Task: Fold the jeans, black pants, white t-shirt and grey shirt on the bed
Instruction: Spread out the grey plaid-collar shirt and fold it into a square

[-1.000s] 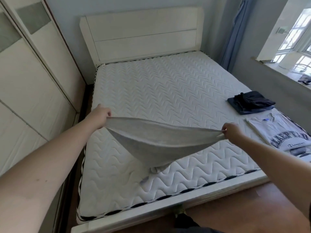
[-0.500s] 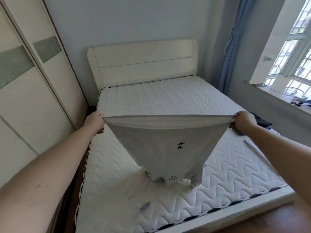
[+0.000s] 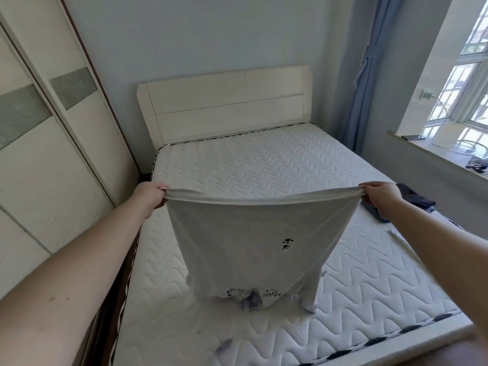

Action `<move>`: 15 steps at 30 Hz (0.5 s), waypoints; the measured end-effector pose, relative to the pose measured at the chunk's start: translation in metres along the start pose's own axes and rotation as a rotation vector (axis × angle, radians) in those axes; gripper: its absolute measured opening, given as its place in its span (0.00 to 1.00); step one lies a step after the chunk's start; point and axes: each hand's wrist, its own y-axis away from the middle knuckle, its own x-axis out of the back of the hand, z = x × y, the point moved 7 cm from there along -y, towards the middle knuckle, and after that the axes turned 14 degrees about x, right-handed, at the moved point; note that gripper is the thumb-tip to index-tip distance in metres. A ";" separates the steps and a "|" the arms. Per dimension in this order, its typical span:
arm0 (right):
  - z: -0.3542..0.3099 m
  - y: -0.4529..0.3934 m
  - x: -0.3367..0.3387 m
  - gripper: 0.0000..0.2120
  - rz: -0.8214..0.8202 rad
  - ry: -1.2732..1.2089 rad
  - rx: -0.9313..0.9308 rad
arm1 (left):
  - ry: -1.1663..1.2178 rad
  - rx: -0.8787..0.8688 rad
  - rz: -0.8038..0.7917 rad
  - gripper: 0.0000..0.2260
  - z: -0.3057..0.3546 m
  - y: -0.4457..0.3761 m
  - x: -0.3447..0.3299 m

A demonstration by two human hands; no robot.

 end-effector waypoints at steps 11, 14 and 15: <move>0.019 -0.147 -0.054 0.08 -0.162 0.071 -0.067 | -0.236 0.091 0.113 0.10 0.074 -0.068 -0.071; 0.001 -0.196 -0.077 0.07 -0.172 -0.068 -0.103 | -0.035 0.089 0.088 0.11 0.113 -0.086 -0.094; -0.009 -0.212 -0.083 0.08 -0.172 -0.103 -0.091 | 0.007 0.055 0.096 0.11 0.129 -0.092 -0.099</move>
